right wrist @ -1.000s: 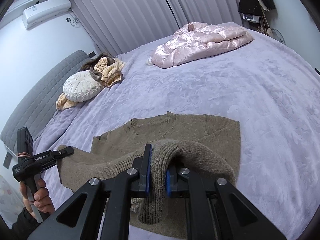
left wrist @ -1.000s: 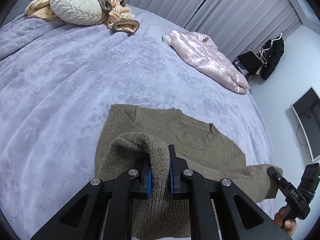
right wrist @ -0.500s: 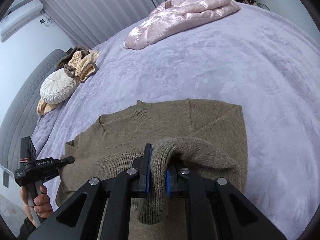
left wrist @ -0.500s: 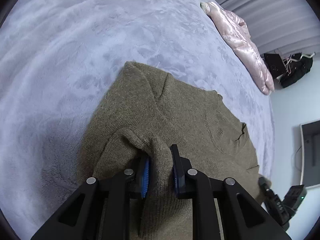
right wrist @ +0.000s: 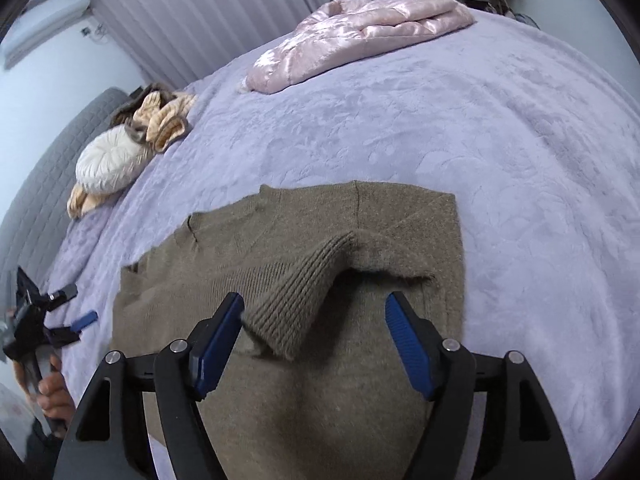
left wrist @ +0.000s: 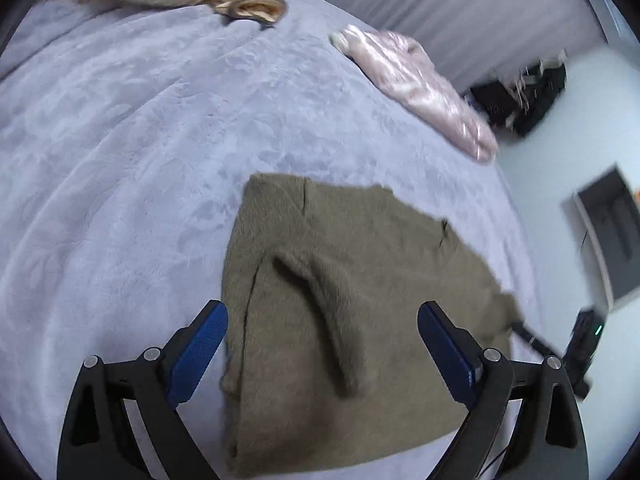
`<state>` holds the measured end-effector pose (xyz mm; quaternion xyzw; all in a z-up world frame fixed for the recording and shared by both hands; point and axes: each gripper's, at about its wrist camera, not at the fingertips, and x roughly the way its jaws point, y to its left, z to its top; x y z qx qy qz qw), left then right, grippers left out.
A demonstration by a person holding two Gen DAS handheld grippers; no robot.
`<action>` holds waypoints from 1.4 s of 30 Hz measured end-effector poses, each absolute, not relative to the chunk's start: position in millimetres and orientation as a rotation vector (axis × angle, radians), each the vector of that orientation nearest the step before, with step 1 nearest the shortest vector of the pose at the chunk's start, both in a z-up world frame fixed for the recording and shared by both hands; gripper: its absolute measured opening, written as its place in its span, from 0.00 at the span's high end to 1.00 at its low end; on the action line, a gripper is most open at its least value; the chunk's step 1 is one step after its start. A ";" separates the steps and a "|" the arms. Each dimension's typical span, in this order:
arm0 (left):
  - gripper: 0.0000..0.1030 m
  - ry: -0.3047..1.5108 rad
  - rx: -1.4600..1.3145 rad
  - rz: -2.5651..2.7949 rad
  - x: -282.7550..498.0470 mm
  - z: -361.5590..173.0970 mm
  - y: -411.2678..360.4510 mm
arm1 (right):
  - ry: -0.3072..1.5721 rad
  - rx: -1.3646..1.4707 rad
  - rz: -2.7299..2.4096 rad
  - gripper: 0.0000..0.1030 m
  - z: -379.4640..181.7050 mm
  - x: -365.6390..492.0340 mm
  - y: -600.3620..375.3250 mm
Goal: Fold small clothes
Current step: 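Lay the hem over the collar and open both grippers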
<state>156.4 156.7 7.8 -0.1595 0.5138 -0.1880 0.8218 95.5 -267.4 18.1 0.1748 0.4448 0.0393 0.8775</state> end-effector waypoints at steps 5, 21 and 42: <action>0.07 1.146 0.074 -0.663 113.1 -5.3 88.8 | 0.987 0.062 0.196 0.26 17.5 82.6 -233.9; 0.07 1.223 0.010 -0.596 198.8 -26.4 39.3 | 1.060 -0.124 0.307 0.26 -6.6 139.8 -202.2; 0.07 1.131 -0.208 -0.370 243.6 -15.9 74.7 | 0.915 0.176 0.039 0.24 8.7 182.2 -242.9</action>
